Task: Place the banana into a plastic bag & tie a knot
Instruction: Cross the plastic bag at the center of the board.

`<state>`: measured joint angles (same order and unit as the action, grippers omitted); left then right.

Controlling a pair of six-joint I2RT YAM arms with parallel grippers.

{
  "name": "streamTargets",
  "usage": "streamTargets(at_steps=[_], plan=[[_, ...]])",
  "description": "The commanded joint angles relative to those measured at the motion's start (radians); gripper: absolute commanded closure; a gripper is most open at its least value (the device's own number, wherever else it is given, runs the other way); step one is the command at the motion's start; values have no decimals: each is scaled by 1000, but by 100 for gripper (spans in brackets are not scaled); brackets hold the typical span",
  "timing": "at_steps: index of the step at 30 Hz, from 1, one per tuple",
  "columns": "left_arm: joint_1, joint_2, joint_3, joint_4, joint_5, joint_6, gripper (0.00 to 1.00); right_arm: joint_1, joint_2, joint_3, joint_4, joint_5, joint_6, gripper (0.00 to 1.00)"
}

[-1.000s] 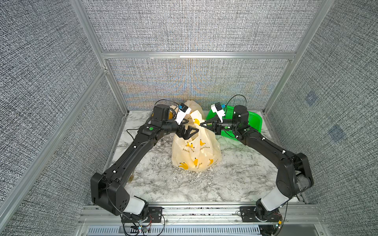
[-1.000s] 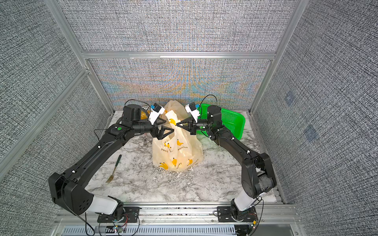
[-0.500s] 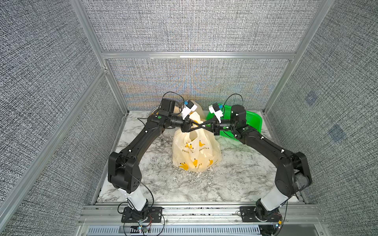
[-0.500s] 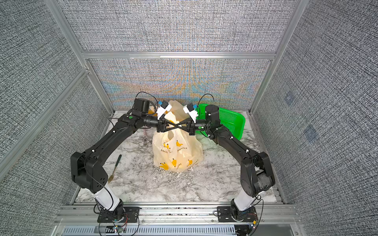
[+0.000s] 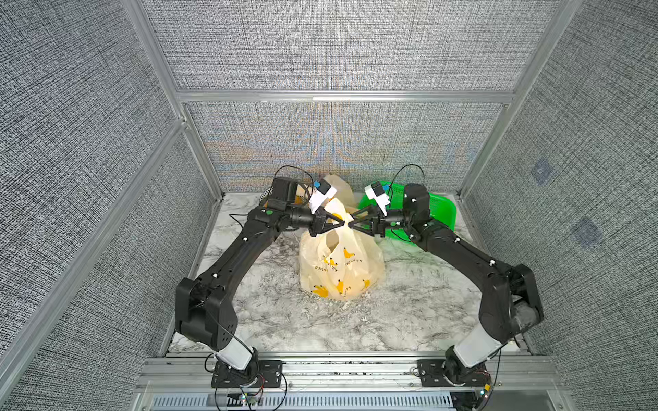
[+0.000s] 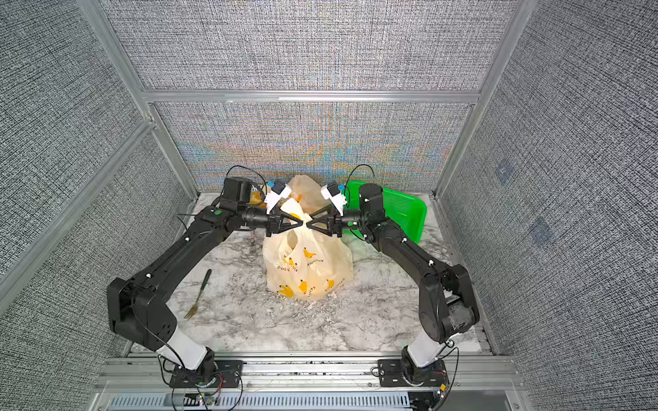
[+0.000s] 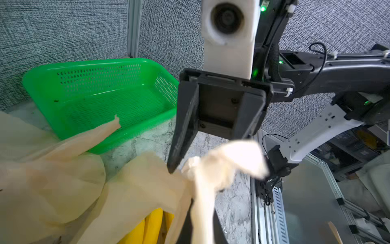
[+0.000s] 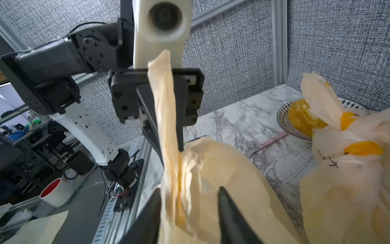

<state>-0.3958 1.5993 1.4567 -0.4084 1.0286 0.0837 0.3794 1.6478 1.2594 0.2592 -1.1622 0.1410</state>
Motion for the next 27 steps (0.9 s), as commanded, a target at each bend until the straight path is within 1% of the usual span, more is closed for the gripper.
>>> streamTargets(at_steps=[1, 6, 7, 8, 9, 10, 11, 12, 13, 14, 15, 16, 17, 18, 19, 20, 21, 23, 24, 26, 27], plan=[[0, -12, -13, 56, -1, -27, 100, 6, 9, 4, 46, -69, 12, 25], [0, -10, -15, 72, 3, -40, 100, 21, 31, 26, 28, -71, 4, 25], [0, -10, -15, 72, 4, -42, 100, 28, 34, 35, 13, -66, -7, 26], [0, -9, -14, 72, 6, -42, 100, 36, 37, 44, -9, -56, -23, 31], [0, -9, -15, 72, 7, -44, 100, 40, 39, 50, -21, -45, -34, 37], [0, -10, -16, 78, 11, -49, 100, 45, 46, 60, -36, -30, -44, 45], [1, -11, -18, 84, 14, -54, 100, 50, 53, 72, -50, -24, -53, 51], [0, -13, -20, 90, 19, -58, 100, 52, 59, 80, -58, -17, -55, 54], [0, -13, -23, 96, 23, -64, 100, 56, 69, 94, -73, -9, -63, 63], [0, -15, -28, 107, 24, -72, 100, 61, 77, 110, -94, -3, -74, 79], [1, -18, -31, 115, 19, -78, 100, 66, 84, 120, -108, 4, -84, 93], [0, -21, -33, 118, 0, -84, 100, 67, 87, 127, -122, 16, -91, 100], [0, -29, -35, 117, -32, -92, 86, 68, 90, 127, -123, 14, -88, 100], [1, -36, -38, 115, -60, -99, 63, 67, 87, 123, -119, 7, -86, 100], [0, -56, -49, 116, -112, -112, 36, 63, 84, 116, -101, -6, -67, 100], [1, -86, -71, 128, -171, -128, 21, 56, 81, 110, -85, -18, -46, 100], [0, -120, -99, 146, -220, -147, 14, 52, 81, 116, -94, -32, -41, 100], [-8, -221, -176, 184, -368, -195, 1, 39, 81, 135, -137, -44, -48, 100], [-19, -268, -205, 186, -422, -196, 1, 37, 81, 143, -162, -48, -56, 100], [-83, -384, -264, 171, -665, -166, 1, 29, 91, 157, -189, -73, -55, 100], [-116, -421, -281, 162, -780, -142, 1, 29, 101, 165, -198, -77, -52, 100]])
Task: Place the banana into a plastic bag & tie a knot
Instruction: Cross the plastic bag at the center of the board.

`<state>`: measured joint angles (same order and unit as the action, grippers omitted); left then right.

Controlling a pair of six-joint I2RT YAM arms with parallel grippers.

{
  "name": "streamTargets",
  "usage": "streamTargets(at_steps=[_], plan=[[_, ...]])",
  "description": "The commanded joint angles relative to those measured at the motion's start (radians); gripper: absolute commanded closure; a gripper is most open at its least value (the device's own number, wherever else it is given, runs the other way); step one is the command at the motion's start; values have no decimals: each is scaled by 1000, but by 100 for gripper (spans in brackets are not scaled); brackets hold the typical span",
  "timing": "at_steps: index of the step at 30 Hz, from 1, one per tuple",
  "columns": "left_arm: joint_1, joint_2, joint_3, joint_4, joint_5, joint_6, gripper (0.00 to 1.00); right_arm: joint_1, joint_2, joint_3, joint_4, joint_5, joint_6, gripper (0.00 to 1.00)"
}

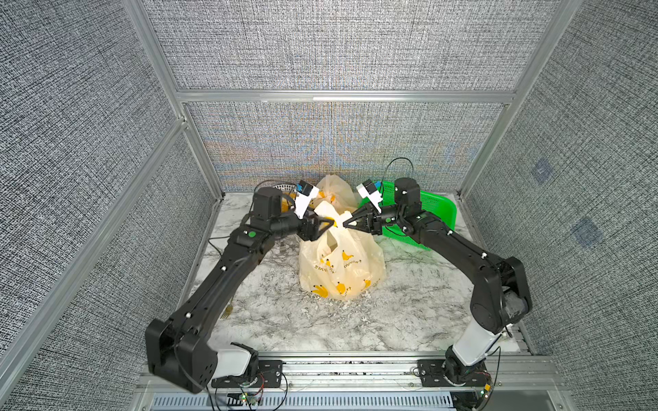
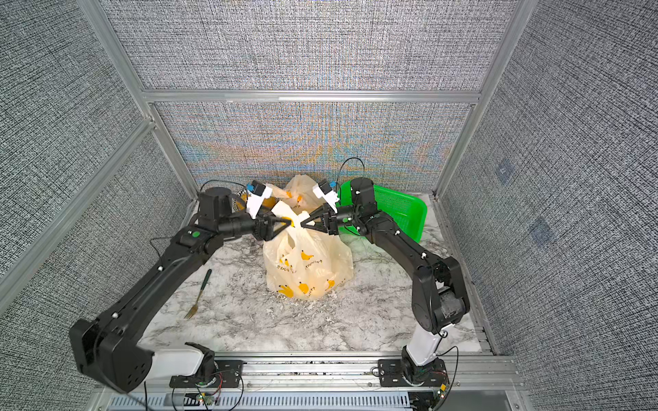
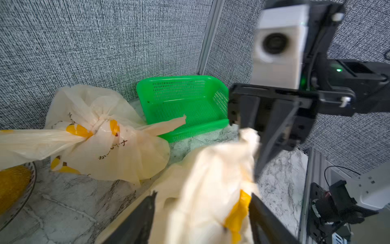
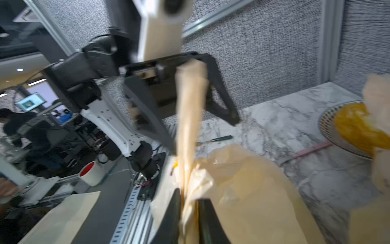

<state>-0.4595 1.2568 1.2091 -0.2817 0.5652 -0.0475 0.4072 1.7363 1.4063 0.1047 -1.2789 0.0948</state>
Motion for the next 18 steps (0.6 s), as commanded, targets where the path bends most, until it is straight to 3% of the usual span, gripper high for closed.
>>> streamTargets(at_steps=[1, 5, 8, 14, 16, 18], plan=[[-85, -108, -46, 24, -422, 15, 1, -3, 24, 25, -43, 33, 10, 100], [-111, -179, -59, -39, -547, 84, 0, 3, 26, 21, -60, 49, -2, 100], [-111, -216, -110, 31, -603, 60, 0, 15, 6, -12, -34, 58, -8, 100], [-109, -157, -14, -88, -453, 47, 0, 24, -2, -56, 52, 56, 39, 100], [-102, -136, -52, -26, -415, 47, 0, 29, 5, -57, 64, 53, 44, 100], [-74, -71, -4, -66, -332, 34, 0, 31, 10, -55, 64, 59, 44, 100]])
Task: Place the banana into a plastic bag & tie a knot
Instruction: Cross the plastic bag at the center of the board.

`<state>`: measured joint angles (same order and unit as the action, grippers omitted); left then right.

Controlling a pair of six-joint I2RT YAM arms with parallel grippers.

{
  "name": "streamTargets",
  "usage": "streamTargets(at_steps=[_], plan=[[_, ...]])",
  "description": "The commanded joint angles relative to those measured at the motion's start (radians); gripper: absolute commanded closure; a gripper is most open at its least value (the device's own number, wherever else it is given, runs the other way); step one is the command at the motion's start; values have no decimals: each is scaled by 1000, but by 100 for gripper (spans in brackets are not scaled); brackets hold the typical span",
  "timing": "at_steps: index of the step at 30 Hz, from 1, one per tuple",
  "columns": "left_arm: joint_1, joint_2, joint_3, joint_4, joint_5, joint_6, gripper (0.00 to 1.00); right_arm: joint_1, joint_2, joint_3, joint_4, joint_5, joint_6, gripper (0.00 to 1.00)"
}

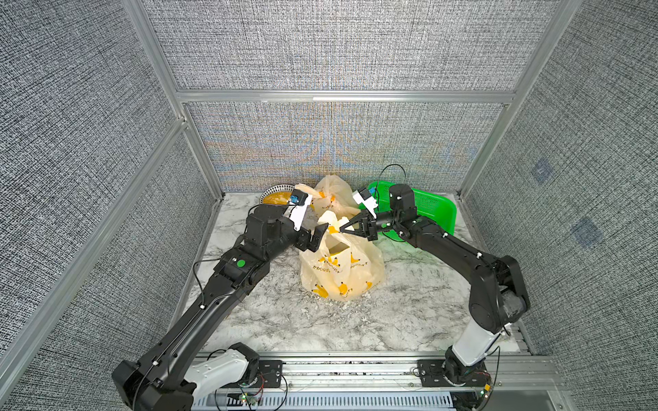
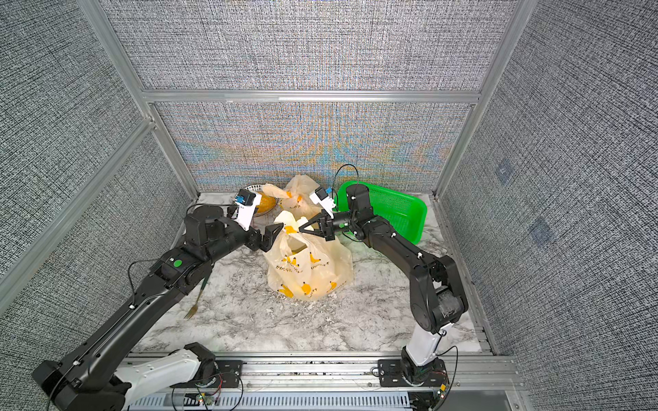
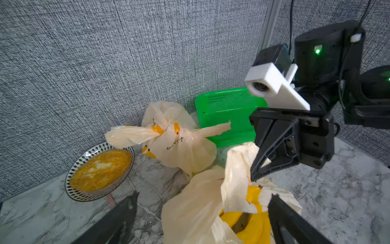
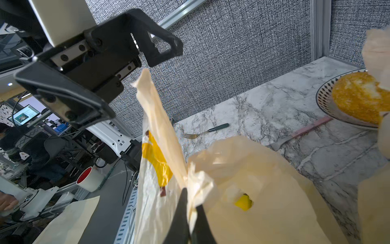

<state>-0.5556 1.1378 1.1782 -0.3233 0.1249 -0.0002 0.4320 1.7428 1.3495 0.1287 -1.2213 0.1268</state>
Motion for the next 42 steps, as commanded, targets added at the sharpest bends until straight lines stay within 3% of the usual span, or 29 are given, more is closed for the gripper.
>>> streamTargets(at_steps=[1, 4, 5, 6, 8, 9, 11, 13, 19, 29, 33, 39, 41, 42], plan=[[39, 78, 58, -46, 166, -21, 0, 6, 4, 3, 33, 5, 6, 100], [59, 136, 88, -16, 258, -58, 1, 6, -3, 9, -4, 9, -24, 100], [60, 155, 102, -16, 275, -53, 7, 7, -7, 9, -18, 12, -36, 100], [59, 178, 124, -23, 272, -51, 21, 7, -10, 10, -30, 11, -48, 100], [68, 211, 161, -40, 269, -48, 64, 6, -14, 10, -45, 6, -63, 100], [72, 227, 178, -47, 268, -47, 80, 7, -14, 11, -53, 0, -69, 100], [78, 243, 197, -48, 284, -49, 94, 4, -10, 14, -68, -9, -82, 96], [80, 252, 202, -42, 300, -47, 99, 4, -5, 17, -72, -16, -84, 90], [79, 257, 188, -10, 319, -53, 100, 6, 8, 29, -67, -32, -79, 65], [86, 263, 208, 26, 319, -60, 100, 21, 45, 46, -108, -3, -110, 60], [91, 267, 213, 26, 315, -58, 100, 24, 38, 45, -95, 4, -104, 74], [100, 256, 205, 47, 324, -70, 100, 24, 24, 44, -65, 18, -83, 77], [101, 258, 208, 43, 316, -74, 100, 24, 26, 45, -55, 25, -75, 94], [101, 258, 212, 37, 304, -79, 90, 25, 25, 41, -40, 35, -61, 100]])
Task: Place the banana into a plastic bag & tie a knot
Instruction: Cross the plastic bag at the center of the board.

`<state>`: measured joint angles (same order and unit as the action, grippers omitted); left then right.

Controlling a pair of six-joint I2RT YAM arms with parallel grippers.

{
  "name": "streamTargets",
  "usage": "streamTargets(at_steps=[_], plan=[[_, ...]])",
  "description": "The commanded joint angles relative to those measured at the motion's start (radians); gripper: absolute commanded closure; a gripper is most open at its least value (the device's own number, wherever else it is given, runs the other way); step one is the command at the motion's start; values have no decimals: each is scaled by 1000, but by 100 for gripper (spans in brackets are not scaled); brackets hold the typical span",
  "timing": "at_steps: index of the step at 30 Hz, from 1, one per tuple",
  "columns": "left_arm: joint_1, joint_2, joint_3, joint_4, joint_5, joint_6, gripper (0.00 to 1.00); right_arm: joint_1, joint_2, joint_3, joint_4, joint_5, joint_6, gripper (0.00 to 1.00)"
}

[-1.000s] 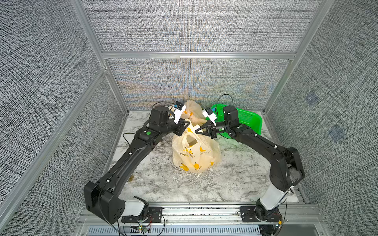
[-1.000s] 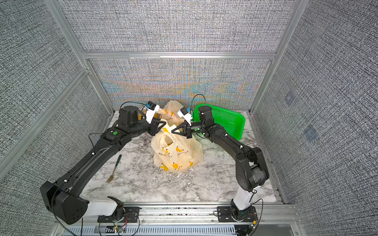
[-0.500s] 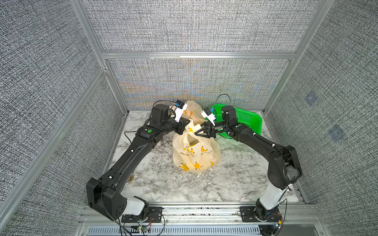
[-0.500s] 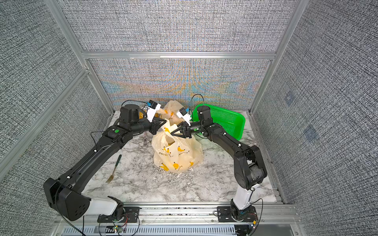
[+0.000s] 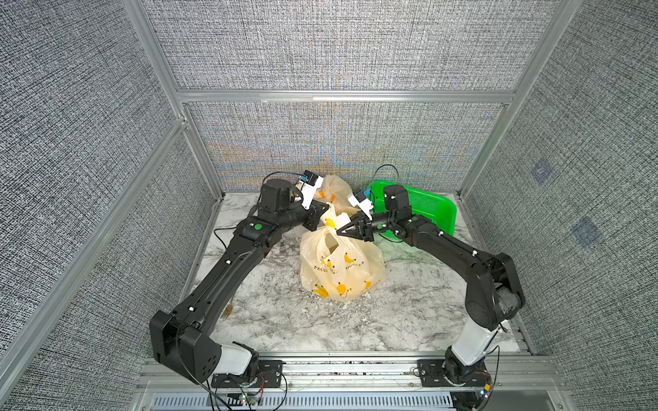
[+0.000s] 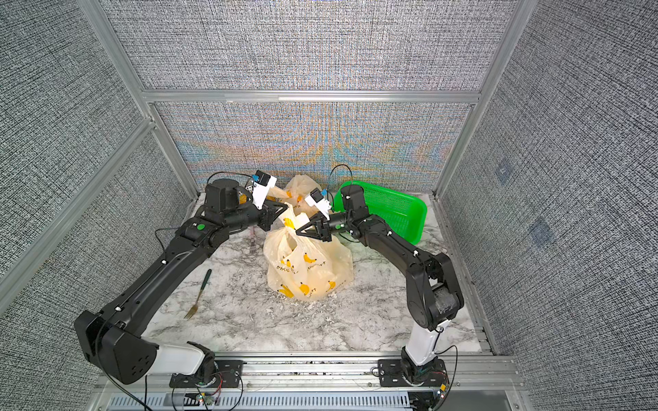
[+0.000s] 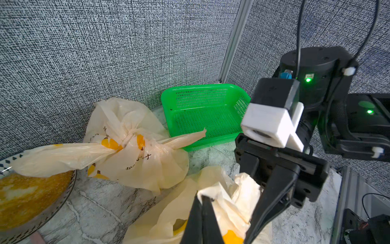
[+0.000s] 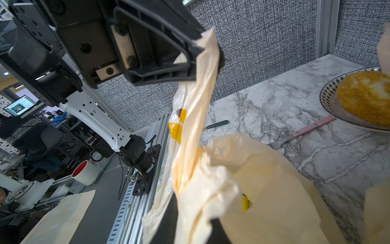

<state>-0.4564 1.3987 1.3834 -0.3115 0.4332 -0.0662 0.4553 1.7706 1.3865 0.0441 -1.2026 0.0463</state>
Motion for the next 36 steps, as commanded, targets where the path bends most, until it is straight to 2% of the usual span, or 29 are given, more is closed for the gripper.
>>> streamTargets(at_steps=[1, 2, 3, 5, 9, 11, 14, 17, 20, 25, 30, 36], plan=[[2, -7, 11, 8, -27, -14, 59, -1, -4, -4, 61, 21, 33, 100], [2, -16, 11, -10, -42, -9, 28, -2, -5, -8, 69, 21, 40, 100], [2, -35, 4, -30, -55, 7, 2, -6, -4, -14, 80, 21, 53, 100], [-3, -92, -25, -57, -91, 14, 1, -14, -7, -21, 85, 15, 71, 100], [-104, -271, -149, -60, -359, 71, 1, -22, -25, -31, 77, 12, 80, 100], [-141, -325, -186, -57, -427, 117, 1, -21, -17, -12, 54, 30, 85, 100], [-217, -357, -236, -49, -618, 265, 2, -20, -8, 7, 30, 28, 93, 100], [-271, -395, -327, 98, -754, 431, 4, -21, -5, 6, 26, 17, 96, 100], [-306, -354, -315, 144, -808, 576, 3, -21, 1, 9, 12, 8, 93, 100], [-346, -273, -321, 214, -839, 742, 1, -16, 4, 9, -14, 0, 94, 100], [-411, -258, -344, 221, -844, 813, 1, -14, 0, 30, -100, 21, 50, 100], [-416, -164, -356, 279, -845, 899, 1, -12, -37, 15, -182, 14, -10, 100]])
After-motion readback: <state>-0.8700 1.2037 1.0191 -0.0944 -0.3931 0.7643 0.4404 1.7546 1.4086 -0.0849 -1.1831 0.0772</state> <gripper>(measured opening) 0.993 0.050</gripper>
